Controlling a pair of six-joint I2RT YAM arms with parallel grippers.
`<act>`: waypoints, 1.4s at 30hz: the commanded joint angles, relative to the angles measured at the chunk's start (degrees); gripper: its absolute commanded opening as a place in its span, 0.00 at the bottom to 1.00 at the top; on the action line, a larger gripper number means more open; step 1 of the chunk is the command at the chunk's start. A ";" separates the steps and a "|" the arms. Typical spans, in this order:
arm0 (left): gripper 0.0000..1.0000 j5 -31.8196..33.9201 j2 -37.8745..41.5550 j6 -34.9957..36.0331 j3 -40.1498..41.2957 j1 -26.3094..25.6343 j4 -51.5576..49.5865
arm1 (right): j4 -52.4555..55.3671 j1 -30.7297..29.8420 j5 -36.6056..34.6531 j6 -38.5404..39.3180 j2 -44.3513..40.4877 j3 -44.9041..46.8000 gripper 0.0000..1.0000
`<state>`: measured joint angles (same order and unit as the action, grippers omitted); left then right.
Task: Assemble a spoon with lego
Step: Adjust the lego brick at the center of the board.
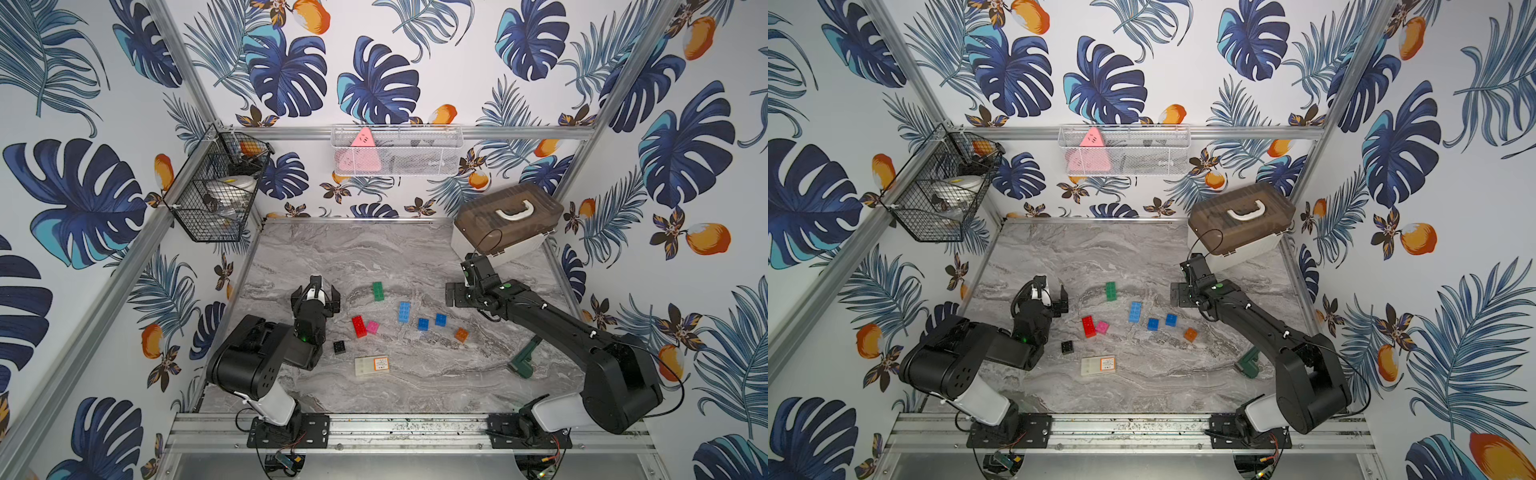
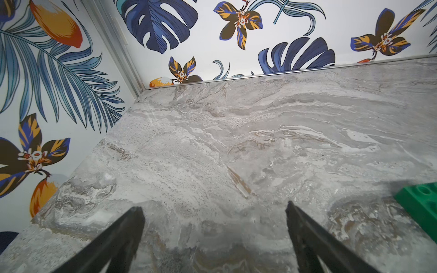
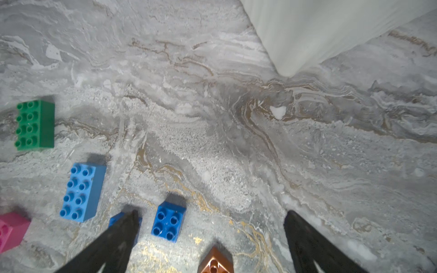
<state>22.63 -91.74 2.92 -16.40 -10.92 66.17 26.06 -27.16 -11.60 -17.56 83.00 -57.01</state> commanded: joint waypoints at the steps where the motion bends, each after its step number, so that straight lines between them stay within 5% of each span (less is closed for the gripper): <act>1: 0.99 0.05 5.89 2.35 -2.78 -1.90 -8.72 | 3.19 -0.01 2.31 -0.73 -0.48 -0.80 1.00; 10: 0.99 6.22 15.98 1.44 -20.31 -9.40 -47.20 | 10.29 -0.12 0.17 -5.84 0.78 -0.93 0.99; 18: 0.99 -4.77 21.81 -9.96 -27.54 -11.73 -66.16 | 14.15 -0.10 1.35 -7.80 1.60 1.60 0.94; 20: 0.99 -2.17 20.82 -12.82 -28.67 -14.69 -69.84 | 13.98 -0.09 1.47 -8.30 1.88 2.43 0.94; 23: 0.99 4.50 20.15 -15.97 -27.73 -19.51 -71.41 | 12.94 -0.09 1.97 -9.49 2.89 3.61 0.94; 42: 0.99 -2.84 15.90 -18.13 -27.59 -21.33 -69.23 | 11.67 -0.27 2.66 -9.58 5.59 5.55 0.87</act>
<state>20.71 -75.72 -14.85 -43.44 -31.99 -3.05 36.86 -27.35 -8.51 -27.53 89.23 -51.72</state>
